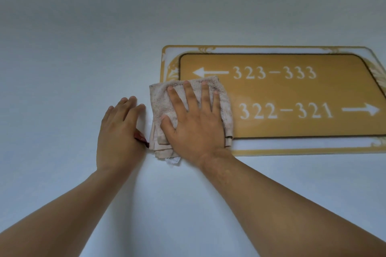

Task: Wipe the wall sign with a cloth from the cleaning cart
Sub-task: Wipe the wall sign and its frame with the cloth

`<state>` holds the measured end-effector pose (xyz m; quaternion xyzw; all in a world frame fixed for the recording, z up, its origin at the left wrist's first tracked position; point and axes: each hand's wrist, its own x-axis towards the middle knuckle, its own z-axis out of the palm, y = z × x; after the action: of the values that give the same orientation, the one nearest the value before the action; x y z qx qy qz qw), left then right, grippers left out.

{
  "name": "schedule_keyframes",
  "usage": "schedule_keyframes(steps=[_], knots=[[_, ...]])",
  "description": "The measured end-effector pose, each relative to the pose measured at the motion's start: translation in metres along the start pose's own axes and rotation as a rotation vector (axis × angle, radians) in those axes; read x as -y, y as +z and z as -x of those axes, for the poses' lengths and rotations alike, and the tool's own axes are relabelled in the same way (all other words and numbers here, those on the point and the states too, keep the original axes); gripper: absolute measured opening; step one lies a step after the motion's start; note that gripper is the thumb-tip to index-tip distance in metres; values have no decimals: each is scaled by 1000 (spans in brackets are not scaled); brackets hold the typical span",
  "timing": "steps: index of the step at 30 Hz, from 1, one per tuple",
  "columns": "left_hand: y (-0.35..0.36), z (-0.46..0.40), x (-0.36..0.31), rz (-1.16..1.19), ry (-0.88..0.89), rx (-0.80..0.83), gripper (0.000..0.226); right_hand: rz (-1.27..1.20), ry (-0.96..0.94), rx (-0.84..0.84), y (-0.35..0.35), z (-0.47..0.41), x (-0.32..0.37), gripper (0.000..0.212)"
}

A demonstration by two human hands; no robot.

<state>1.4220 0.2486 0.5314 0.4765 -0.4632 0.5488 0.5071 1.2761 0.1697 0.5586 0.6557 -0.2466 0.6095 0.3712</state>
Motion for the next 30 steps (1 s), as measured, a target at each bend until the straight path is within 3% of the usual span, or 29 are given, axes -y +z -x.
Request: schedule_keyframes(steps=[19, 30], knots=[[3, -4, 1, -65, 77, -80, 55, -68, -75, 36, -3, -4, -20, 69], [12, -6, 1, -106, 16, -145, 47, -54, -151, 89, -13, 3, -45, 68]])
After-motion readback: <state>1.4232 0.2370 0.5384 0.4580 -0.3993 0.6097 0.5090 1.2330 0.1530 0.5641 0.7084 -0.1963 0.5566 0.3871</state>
